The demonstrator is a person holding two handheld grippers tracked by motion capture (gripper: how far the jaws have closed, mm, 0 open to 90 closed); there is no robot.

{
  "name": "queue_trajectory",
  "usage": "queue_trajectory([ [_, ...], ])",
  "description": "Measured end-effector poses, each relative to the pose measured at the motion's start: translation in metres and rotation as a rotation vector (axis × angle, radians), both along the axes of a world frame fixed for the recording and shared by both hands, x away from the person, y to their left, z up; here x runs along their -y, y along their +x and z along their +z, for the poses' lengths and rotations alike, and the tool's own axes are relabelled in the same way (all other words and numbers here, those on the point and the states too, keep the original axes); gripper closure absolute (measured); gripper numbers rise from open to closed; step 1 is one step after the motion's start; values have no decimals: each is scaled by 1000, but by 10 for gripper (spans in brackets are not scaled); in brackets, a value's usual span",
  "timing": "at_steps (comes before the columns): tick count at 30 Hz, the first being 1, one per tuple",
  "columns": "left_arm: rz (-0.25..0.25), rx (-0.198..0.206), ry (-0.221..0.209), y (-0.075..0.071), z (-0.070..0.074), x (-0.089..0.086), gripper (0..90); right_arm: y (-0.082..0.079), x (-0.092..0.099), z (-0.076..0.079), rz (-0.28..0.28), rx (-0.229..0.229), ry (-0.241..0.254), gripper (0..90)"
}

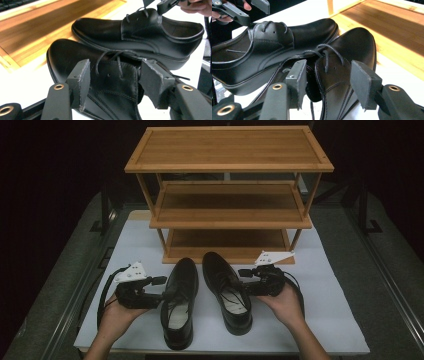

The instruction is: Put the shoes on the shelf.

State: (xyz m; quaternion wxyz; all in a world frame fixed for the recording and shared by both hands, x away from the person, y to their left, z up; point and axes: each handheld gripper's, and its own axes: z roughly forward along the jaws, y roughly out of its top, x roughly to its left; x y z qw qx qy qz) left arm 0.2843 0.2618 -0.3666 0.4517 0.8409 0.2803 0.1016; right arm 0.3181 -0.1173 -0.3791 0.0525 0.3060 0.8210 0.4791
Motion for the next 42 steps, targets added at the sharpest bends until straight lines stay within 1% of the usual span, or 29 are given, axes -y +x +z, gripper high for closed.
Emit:
queue_trajectory([
  [4, -3, -7, -7, 0, -6, 2, 437, 1, -2, -2, 3, -2, -10, 481],
  [7, -13, -19, -9, 2, -9, 2, 449, 3, -3, -4, -7, -3, -35, 488],
  [10, -26, -29, -10, 2, -11, 4, 488, 3, -6, -7, 2, -11, -46, 499],
  [11, -29, -32, -3, 2, -11, 5, 493, 3, -7, -8, 7, -9, -56, 499],
  [12, -34, -38, -3, 2, -11, 5, 501, 3, -9, -9, 9, -9, -67, 507],
  [14, -39, -41, 0, 2, -12, 7, 531, 3, -11, -10, 17, -6, -76, 556],
  [17, -41, -36, 11, 1, -12, 8, 531, 2, -12, -11, 18, -6, -89, 590],
  [20, -42, -40, 17, 1, -13, 8, 520, 2, -12, -11, 18, -3, -87, 610],
  [22, -42, -40, 20, 1, -13, 8, 526, 1, -12, -11, 20, 1, -86, 643],
  [25, -51, -31, 33, -1, -11, 9, 583, -1, -12, -10, 18, 27, -93, 716],
  [26, -56, -29, 35, -1, -10, 9, 614, -2, -12, -10, 17, 32, -93, 750],
  [28, -64, -24, 26, -3, -9, 8, 690, -3, -12, -10, 14, 43, -93, 785],
  [33, -76, -14, 32, -4, -7, 6, 840, -4, -12, -9, 4, 56, -99, 833],
  [35, -78, -21, 26, -3, -7, 5, 866, -5, -12, -9, 0, 59, -99, 847],
  [38, -76, -27, 12, -2, -7, 4, 873, -5, -12, -9, -6, 60, -101, 862],
  [42, -55, -8, 14, -5, -6, 4, 877, -5, -11, -8, -16, 60, -95, 868],
])
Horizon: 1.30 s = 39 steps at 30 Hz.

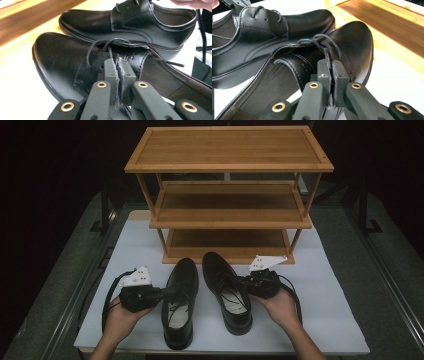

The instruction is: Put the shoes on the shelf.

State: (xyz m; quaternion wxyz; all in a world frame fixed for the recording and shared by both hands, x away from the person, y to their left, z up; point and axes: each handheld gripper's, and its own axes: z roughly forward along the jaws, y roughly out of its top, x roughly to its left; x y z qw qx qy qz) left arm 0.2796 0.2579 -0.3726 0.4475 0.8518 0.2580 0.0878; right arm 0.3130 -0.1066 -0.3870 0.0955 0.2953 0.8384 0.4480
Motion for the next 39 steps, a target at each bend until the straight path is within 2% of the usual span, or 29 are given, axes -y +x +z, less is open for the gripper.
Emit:
queue_trajectory([
  [8, 44, 31, -10, 1, 6, 1, 882, -2, 1, 3, -31, 28, -6, 870],
  [11, 65, 34, -25, 4, 9, 1, 883, -3, 4, 5, -42, 31, -3, 870],
  [20, 67, 58, -41, 17, 19, 9, 882, -3, 24, 14, -82, 38, 27, 870],
  [28, 68, 80, -63, 41, 26, 22, 882, 6, 45, 20, -134, 44, 49, 870],
  [35, 67, 86, -95, 72, 23, 35, 882, 25, 58, 21, -185, 56, 52, 869],
  [39, 58, 102, -77, 90, 21, 46, 882, 39, 64, 18, -214, 63, 61, 869],
])
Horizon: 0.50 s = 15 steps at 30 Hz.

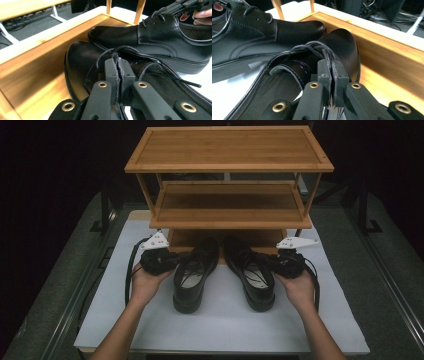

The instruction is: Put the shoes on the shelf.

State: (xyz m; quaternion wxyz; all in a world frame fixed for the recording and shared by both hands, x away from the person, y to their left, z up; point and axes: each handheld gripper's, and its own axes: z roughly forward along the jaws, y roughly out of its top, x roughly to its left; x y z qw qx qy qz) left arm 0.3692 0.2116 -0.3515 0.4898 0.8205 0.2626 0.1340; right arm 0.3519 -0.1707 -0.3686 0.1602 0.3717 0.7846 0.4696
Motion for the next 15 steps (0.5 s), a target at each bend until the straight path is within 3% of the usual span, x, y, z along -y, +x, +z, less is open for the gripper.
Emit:
queue_trajectory([
  [8, 18, 42, 8, 32, -8, 24, 882, 25, 4, -4, -64, 4, 1, 869],
  [15, 71, 77, 32, 51, -17, 42, 882, 45, 4, -8, -113, 6, -10, 869],
])
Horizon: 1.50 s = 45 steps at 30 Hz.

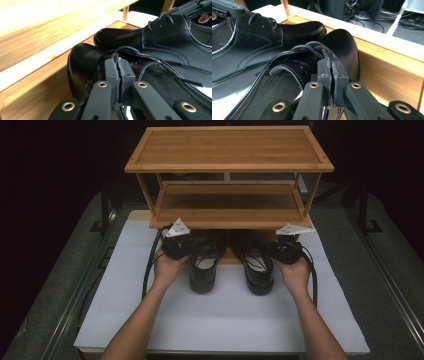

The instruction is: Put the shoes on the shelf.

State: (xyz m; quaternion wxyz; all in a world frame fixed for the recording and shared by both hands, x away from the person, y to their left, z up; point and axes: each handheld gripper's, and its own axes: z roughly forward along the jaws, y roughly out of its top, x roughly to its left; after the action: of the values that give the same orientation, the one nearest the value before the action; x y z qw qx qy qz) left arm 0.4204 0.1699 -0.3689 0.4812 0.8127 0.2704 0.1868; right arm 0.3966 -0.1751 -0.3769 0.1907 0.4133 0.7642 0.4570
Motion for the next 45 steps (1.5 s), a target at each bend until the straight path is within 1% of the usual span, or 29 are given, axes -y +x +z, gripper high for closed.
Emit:
queue_trajectory([
  [2, 14, 12, 4, 3, -3, 3, 882, 4, 0, -1, -13, -1, 5, 868],
  [4, 25, 11, -7, 7, -7, 5, 882, 7, -2, -2, -19, 1, 2, 869],
  [7, 35, 12, -10, 11, -12, 7, 882, 12, -6, -3, -30, 4, -8, 868],
  [8, 34, 9, -29, 12, -13, 7, 882, 13, -8, -3, -33, 4, -6, 868],
  [9, 41, 12, -30, 12, -13, 7, 881, 15, -10, -4, -36, 4, -7, 868],
  [11, 43, 16, -29, 13, -13, 6, 882, 17, -14, -4, -44, 9, -17, 869],
  [15, 60, 35, -19, 13, -12, 4, 881, 21, -20, -9, -68, 2, -26, 868],
  [17, 62, 42, -17, 13, -13, 5, 881, 22, -21, -10, -67, 2, -11, 868],
  [19, 65, 53, -14, 13, -14, 6, 881, 23, -22, -10, -68, 1, -8, 868],
  [21, 68, 70, -3, 13, -13, 8, 881, 23, -25, -10, -67, 6, -13, 867],
  [22, 67, 72, -4, 13, -13, 8, 881, 23, -25, -10, -66, 9, -17, 867],
  [24, 66, 73, -1, 13, -14, 8, 880, 23, -26, -10, -61, 5, -17, 865],
  [28, 49, 52, -13, 10, -17, 7, 867, 22, -25, -11, -44, 0, -21, 836],
  [29, 45, 47, -11, 9, -17, 7, 863, 21, -25, -12, -40, -5, -19, 822],
  [30, 34, 43, -17, 8, -18, 5, 855, 20, -24, -12, -33, -11, -4, 799],
  [31, 31, 36, -25, 7, -19, 4, 842, 20, -23, -12, -32, -13, 4, 783],
  [33, 26, 31, -18, 6, -18, 3, 812, 18, -21, -10, -27, -17, 20, 746],
  [34, 24, 25, -27, 4, -17, 2, 786, 17, -21, -9, -19, -19, 24, 728],
  [36, 17, 21, -38, 2, -13, -2, 704, 13, -20, -6, -9, -17, 28, 676],
  [38, 12, 14, -46, -3, -9, -7, 612, 8, -17, -1, 3, -9, 19, 633],
  [39, 8, 8, -50, -5, -7, -10, 570, 6, -16, 2, 10, -9, 24, 610],
  [41, 5, -16, -62, -10, -3, -17, 484, -1, -11, 7, 19, 7, 26, 563],
  [43, 0, -31, -70, -17, 0, -26, 425, -9, -6, 10, 28, -1, 33, 502],
  [45, -6, -48, -63, -25, 1, -35, 360, -17, 0, 10, 35, -7, 42, 462],
])
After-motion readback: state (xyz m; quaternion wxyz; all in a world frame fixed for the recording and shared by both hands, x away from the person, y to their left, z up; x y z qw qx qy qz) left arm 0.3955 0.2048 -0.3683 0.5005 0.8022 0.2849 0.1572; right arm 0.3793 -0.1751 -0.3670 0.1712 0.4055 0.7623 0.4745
